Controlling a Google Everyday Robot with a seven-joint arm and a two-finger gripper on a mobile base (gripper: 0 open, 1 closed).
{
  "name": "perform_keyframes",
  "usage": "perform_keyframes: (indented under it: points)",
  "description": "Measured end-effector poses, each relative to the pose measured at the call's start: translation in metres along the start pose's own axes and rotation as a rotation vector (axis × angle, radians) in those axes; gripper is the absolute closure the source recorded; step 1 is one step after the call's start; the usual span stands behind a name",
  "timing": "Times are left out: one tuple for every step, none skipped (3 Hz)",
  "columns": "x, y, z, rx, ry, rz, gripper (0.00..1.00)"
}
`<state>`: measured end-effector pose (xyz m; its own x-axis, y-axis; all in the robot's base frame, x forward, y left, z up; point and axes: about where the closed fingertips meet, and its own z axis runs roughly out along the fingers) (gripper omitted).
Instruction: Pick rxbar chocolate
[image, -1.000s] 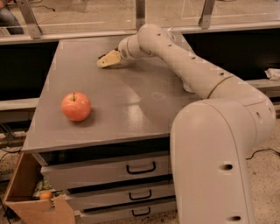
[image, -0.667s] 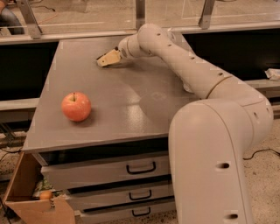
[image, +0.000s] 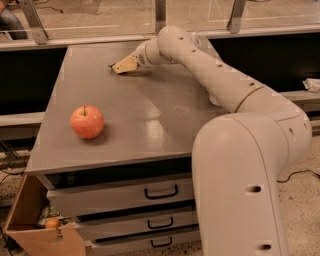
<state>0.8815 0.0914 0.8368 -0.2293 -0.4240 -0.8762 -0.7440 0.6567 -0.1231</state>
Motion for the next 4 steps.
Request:
perform_keyframes:
  points:
    - [-0.0004, 0.0, -0.0002, 0.0, 0.0, 0.0, 1.0]
    - [-0.0013, -0.0001, -0.0007, 0.0, 0.0, 0.0, 1.0]
    - [-0.0021, -0.0002, -0.0013, 0.0, 0.0, 0.0, 1.0]
    - [-0.0022, -0.0002, -0.0013, 0.0, 0.0, 0.0, 1.0]
